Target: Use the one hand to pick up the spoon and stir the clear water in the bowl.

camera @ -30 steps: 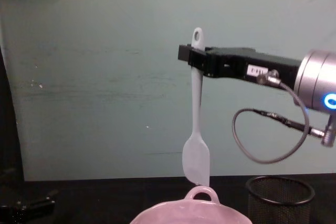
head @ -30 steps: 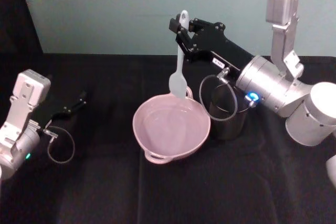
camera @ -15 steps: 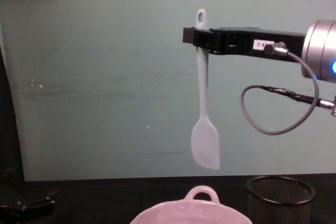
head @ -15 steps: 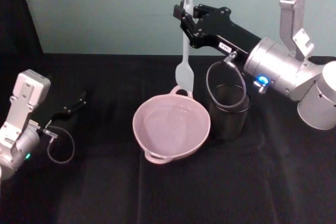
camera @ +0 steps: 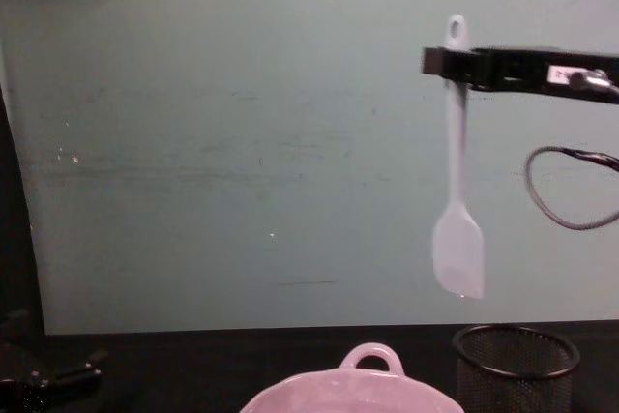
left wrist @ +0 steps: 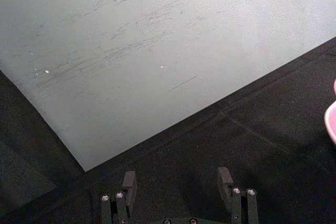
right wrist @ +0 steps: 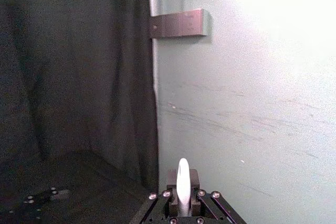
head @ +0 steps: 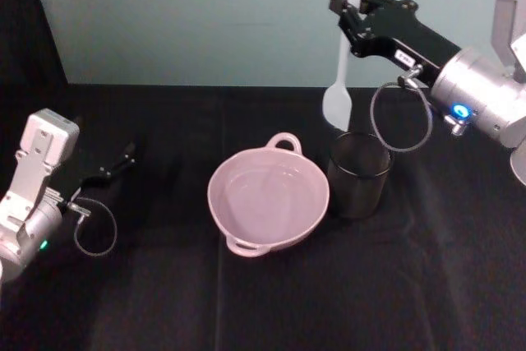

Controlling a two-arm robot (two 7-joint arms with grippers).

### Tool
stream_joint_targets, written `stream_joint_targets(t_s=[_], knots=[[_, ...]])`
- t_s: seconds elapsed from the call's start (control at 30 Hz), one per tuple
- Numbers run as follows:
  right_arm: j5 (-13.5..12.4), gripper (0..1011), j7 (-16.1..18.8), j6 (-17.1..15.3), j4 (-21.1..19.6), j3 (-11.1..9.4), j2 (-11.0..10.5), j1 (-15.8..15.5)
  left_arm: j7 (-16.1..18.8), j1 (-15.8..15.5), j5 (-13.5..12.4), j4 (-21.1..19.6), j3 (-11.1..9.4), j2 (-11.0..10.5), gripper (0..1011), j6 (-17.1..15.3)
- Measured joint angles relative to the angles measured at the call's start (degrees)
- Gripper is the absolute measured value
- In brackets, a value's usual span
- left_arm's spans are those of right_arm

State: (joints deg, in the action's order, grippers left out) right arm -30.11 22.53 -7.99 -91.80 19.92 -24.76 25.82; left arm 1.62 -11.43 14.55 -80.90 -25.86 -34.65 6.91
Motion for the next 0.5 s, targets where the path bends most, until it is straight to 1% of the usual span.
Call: stream_joint_targets(t_s=[0.13,0.23,0.37,0.5], knots=[[-0.87,123,-0.26,0.61,1.87,-1.2,-0.52,-0.75,0.0,0.0,0.0,0.0,0.0,0.0,1011,0.0],[-1.61,123,-0.21,1.17,3.06,-1.64,-0.48,-1.22,0.0,0.0,0.0,0.0,0.0,0.0,1011,0.0],[-2.89,123,0.12,2.25,5.64,-2.11,0.0,-2.17,0.0,0.0,0.0,0.0,0.0,0.0,1011,0.0],[-3.53,123,0.47,3.05,7.88,-2.1,0.62,-2.69,0.0,0.0,0.0,0.0,0.0,0.0,1011,0.0]])
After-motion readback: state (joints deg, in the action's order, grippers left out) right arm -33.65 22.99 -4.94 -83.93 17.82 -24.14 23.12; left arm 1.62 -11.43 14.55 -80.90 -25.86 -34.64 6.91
